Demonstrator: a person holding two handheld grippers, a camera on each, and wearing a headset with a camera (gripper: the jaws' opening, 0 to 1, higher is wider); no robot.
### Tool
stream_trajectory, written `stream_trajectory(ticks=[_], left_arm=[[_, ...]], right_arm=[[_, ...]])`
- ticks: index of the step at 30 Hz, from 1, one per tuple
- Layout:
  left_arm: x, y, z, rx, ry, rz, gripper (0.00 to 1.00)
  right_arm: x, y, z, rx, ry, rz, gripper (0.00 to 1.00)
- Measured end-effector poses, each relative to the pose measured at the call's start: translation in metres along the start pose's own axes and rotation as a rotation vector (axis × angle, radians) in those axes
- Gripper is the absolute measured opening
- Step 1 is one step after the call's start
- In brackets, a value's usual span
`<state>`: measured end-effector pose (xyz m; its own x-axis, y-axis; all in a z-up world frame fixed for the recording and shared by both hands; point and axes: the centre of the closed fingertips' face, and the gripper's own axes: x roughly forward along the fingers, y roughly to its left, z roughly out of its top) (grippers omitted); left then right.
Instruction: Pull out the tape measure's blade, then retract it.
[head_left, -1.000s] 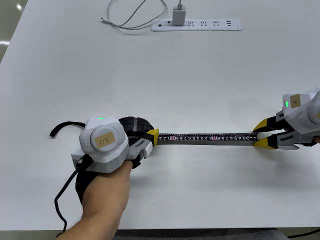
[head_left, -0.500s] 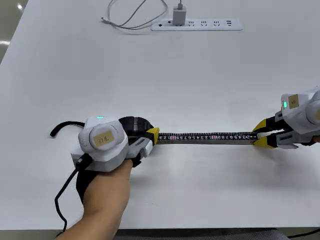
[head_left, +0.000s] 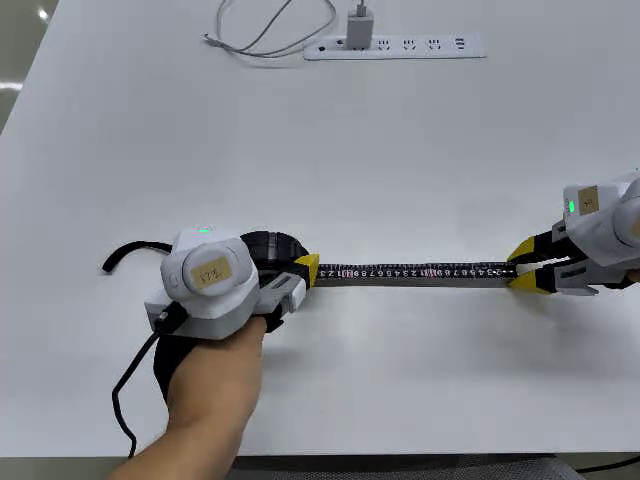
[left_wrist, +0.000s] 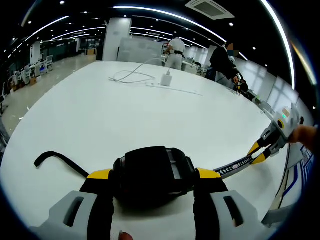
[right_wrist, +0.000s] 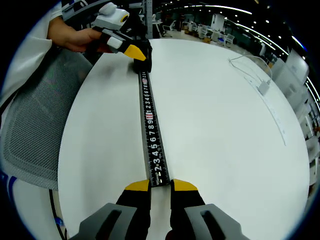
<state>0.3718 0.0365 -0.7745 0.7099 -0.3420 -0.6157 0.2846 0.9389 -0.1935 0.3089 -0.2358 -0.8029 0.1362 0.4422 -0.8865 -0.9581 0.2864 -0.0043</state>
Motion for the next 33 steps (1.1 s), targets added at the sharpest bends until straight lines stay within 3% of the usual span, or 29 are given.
stream_trajectory(ticks=[21,33], left_arm=[[0.0002,0.0000,-0.0011,0.005,0.037,-0.004,0.58],[0.0005,0.0005,-0.0020,-0.003,0.032,-0.011,0.58]], right_arm=[[0.0004,0.0004,0.0027,-0.012,-0.015,-0.002,0.10],[0.0009,0.0000,0.0033,0.001,-0.022,-0.003,0.09]])
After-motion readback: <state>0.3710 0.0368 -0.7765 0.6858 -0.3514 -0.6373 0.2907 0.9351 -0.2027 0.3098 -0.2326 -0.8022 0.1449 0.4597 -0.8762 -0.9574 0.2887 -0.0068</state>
